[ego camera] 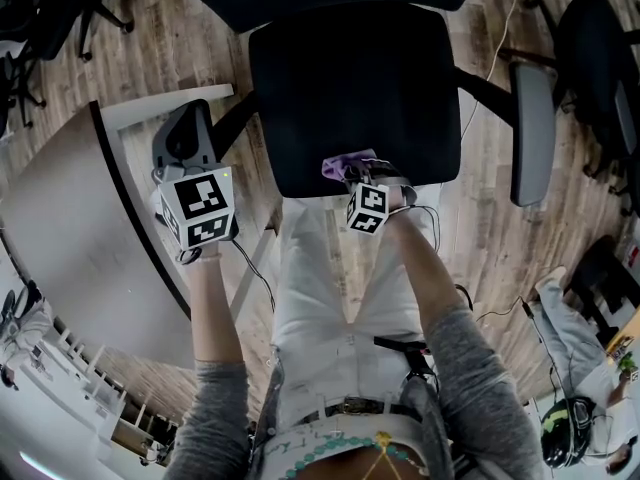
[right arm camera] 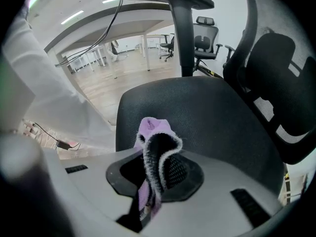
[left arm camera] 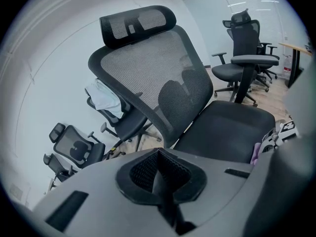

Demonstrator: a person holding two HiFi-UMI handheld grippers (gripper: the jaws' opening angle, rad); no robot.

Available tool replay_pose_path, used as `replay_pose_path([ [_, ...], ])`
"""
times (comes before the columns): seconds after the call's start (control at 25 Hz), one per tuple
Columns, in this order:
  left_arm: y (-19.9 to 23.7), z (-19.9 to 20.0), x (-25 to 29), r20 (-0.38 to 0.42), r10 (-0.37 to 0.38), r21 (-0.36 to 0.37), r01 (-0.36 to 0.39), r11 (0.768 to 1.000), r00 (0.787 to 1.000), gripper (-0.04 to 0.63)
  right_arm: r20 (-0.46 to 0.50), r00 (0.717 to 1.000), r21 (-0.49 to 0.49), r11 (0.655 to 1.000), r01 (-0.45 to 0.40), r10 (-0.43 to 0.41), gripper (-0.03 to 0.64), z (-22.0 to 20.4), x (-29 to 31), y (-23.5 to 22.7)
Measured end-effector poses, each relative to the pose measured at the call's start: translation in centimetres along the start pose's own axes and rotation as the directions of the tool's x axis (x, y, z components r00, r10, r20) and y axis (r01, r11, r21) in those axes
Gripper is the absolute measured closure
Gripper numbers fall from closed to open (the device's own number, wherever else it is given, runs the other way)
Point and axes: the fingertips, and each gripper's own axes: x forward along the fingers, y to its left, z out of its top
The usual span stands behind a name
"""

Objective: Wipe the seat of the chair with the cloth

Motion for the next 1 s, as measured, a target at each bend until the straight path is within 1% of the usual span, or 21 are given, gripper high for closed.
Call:
replay_pose_path([
  [0.56, 0.0, 0.0, 0.0, -0.005, 0.006, 0.006, -0.006, 1.000, 1.000, 0.597, -0.021, 1.000, 0.005, 1.000, 0.020, -0.020, 0.565, -2.7, -1.1, -0.7],
  [0.76, 0.0, 0.1, 0.0, -0.004, 0.013, 0.019, -0.012, 1.000, 1.000, 0.597, -0.035, 0.999, 0.035, 0.999, 0.035, -0.034, 0.565, -3.8, -1.5, -1.2],
  [1.0, 0.0, -0.1, -0.1, -0.004, 0.014, 0.019, -0.014, 1.000, 1.000, 0.597, -0.046, 0.998, 0.030, 0.999, 0.038, -0.036, 0.565, -4.5, -2.1, -1.4],
])
